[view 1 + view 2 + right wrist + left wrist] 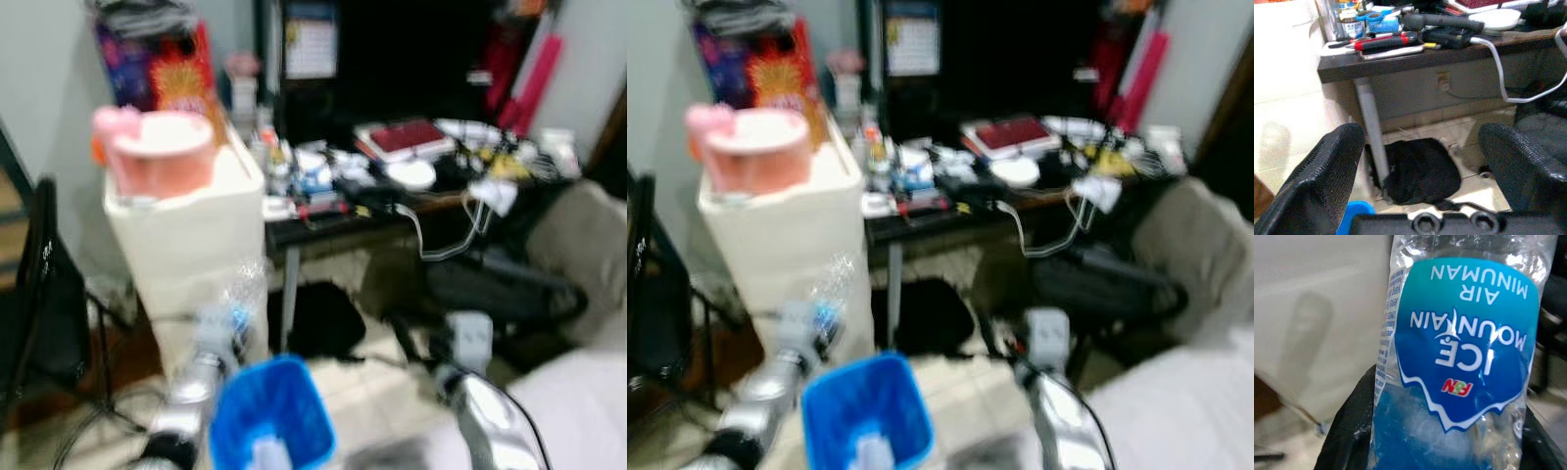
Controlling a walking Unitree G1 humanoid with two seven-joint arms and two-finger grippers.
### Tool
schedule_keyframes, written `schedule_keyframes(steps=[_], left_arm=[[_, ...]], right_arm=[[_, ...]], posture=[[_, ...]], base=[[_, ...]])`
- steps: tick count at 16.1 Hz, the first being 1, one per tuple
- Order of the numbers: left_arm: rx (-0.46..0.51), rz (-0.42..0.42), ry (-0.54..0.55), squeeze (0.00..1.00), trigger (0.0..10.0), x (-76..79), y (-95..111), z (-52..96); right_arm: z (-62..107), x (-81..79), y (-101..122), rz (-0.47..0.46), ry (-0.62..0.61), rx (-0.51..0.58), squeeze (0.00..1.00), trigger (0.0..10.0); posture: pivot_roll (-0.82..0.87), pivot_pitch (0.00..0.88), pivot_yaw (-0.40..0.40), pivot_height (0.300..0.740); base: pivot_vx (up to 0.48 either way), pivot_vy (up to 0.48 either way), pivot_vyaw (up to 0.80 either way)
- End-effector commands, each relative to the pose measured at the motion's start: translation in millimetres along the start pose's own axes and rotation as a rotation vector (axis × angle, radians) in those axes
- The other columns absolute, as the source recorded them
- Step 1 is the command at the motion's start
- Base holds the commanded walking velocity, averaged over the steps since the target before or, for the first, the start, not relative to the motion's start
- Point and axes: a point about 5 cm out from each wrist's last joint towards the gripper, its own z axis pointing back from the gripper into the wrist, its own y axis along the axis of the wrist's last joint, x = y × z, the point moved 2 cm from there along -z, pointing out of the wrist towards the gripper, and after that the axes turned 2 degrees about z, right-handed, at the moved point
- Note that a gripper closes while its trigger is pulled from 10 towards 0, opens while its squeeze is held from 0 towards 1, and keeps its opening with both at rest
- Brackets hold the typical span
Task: Clean up the room
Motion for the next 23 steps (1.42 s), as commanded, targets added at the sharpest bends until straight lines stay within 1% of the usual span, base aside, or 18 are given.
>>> schedule_keyframes(steps=[1,2,3,4,5,7,9,11,12,13,15,16,17,18,19,20,22,23], left_arm=[[0.023,0.007,0.029,0.0,10.0,-11.9,11,-2.0],[0.016,0.035,0.029,0.01,10.0,-11.8,16,-5.2],[0.013,0.054,0.024,0.24,10.0,-10.4,18,-7.0],[-0.01,0.057,0.019,0.77,10.0,-6.4,18,-9.3],[-0.03,0.055,0.024,1.0,10.0,-4.7,14,-9.5],[-0.049,0.069,0.015,1.0,10.0,-2.1,5,-7.8],[-0.046,0.092,0.005,1.0,10.0,-1.2,4,-7.6],[-0.041,0.08,-0.022,1.0,10.0,1.8,5,-8.1],[-0.06,0.059,-0.02,0.07,10.0,0.2,1,-6.7],[-0.062,0.033,-0.012,0.0,10.0,-2.2,-2,-5.1],[0.047,-0.024,-0.034,0.0,10.0,-7.3,4,0.4],[0.145,-0.032,-0.056,0.0,10.0,-7.1,12,5.6],[0.29,-0.017,-0.106,0.0,10.0,-1.9,28,17.1],[0.395,0.008,-0.16,0.0,10.0,5.9,41,30.6],[0.456,-0.043,-0.192,0.0,10.0,13.3,51,42.6],[0.529,-0.13,-0.257,0.0,10.0,32.5,62,65.5],[0.563,-0.16,-0.255,0.0,10.0,40.5,63,75.1],[0.559,-0.184,-0.232,0.0,10.0,40.7,59,76.4]], right_arm=[[-0.3,-3.8,-1,0.011,0.025,-0.01,0.0,10.0],[0.2,-3.6,-1,0.019,0.03,-0.014,0.0,10.0],[0.4,-3.4,-2,0.021,0.032,-0.016,0.0,10.0],[0.9,-3.5,-2,0.023,0.033,-0.016,0.0,10.0],[1.7,-3.7,-2,0.022,0.033,-0.016,0.0,10.0],[3.7,-2.8,-4,0.016,0.024,-0.019,0.0,10.0],[3.6,-4.2,-4,0.018,0.029,-0.021,0.0,10.0],[3.2,-5.9,-4,0.023,0.042,-0.022,0.0,10.0],[2.3,-6.3,-4,0.026,0.048,-0.025,0.0,10.0],[2.1,-6.4,-4,0.026,0.048,-0.025,0.0,10.0],[3.5,-4.1,-1,0.029,0.038,-0.011,0.0,10.0],[5.7,-1.4,1,0.036,0.023,0.003,0.0,10.0],[9.9,3.6,5,0.052,-0.009,0.028,0.0,10.0],[14.5,8.5,9,0.072,-0.042,0.052,0.0,10.0],[19.1,11.0,12,0.081,-0.061,0.067,0.0,10.0],[27.9,15.0,14,0.093,-0.1,0.09,0.0,10.0],[33.5,19.3,18,0.084,-0.157,0.121,0.0,10.0],[37.5,21.2,21,0.075,-0.174,0.14,0.0,10.0]], posture=[[0.01,0.0,-0.071,0.74],[0.0,0.0,-0.072,0.74],[0.0,0.0,-0.07,0.74],[-0.01,0.0,-0.063,0.74],[-0.02,0.0,-0.058,0.74],[-0.02,0.0,-0.053,0.74],[-0.02,0.0,-0.057,0.74],[-0.01,0.0,-0.064,0.74],[-0.01,0.0,-0.062,0.74],[-0.01,0.0,-0.059,0.74],[0.0,0.0,-0.054,0.74],[0.01,0.0,-0.054,0.74],[0.03,0.0,-0.06,0.74],[0.04,0.0,-0.064,0.74],[0.05,0.0,-0.066,0.74],[0.06,0.0,-0.07,0.74],[0.06,0.0,-0.079,0.74],[0.05,0.0,-0.082,0.74]], base=[[0.0,0.0,0.0],[0.0,0.0,0.0],[0.0,0.0,0.0],[0.0,0.0,0.0],[0.0,0.0,0.0],[0.0,0.0,0.0],[0.0,0.0,0.0],[0.0,0.0,0.0],[0.0,0.0,0.0],[0.0,0.0,0.0],[0.0,0.0,0.0],[0.0,0.0,0.0],[0.0,0.0,0.0],[0.0,0.0,0.0],[0.0,0.0,0.0],[0.0,0.0,0.0],[0.0,0.0,0.0],[0.0,0.0,0.0]])
